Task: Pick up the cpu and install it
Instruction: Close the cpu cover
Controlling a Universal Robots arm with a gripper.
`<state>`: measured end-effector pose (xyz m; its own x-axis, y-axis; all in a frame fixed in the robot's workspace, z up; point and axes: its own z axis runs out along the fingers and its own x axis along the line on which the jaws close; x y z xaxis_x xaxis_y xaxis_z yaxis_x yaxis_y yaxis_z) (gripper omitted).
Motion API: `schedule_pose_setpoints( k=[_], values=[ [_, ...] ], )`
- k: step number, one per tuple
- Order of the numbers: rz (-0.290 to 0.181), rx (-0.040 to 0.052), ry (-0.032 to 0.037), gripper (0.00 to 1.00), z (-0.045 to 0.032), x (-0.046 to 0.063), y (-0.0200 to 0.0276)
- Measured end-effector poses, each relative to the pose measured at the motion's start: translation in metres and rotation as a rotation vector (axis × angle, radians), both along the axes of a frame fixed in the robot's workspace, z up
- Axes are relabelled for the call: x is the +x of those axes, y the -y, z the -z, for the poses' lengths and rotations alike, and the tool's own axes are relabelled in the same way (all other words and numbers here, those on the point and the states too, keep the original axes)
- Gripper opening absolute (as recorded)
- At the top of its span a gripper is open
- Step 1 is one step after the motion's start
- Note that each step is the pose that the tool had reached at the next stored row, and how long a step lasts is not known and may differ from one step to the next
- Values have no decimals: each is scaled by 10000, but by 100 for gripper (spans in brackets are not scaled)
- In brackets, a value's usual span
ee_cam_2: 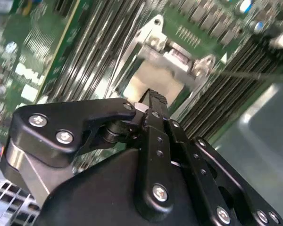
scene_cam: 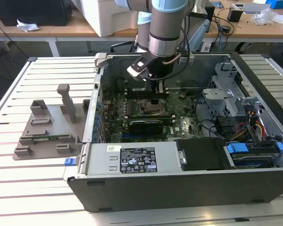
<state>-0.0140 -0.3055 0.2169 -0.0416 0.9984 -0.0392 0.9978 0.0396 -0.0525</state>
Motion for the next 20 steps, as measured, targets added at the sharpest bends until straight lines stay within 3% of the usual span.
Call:
schedule_pose_setpoints(
  k=[3, 9, 14, 17, 18, 20],
  values=[
    [0, -1, 0, 11, 53, -169, 0],
    [-1, 1, 1, 11, 90, -292, 0],
    [-2, 0, 0, 11, 106, -282, 0],
    [-1, -1, -8, 11, 62, -245, 0],
    [-2, 1, -30, 11, 22, -217, 0],
    [-2, 9, -148, 11, 10, -105, 0]
  ],
)
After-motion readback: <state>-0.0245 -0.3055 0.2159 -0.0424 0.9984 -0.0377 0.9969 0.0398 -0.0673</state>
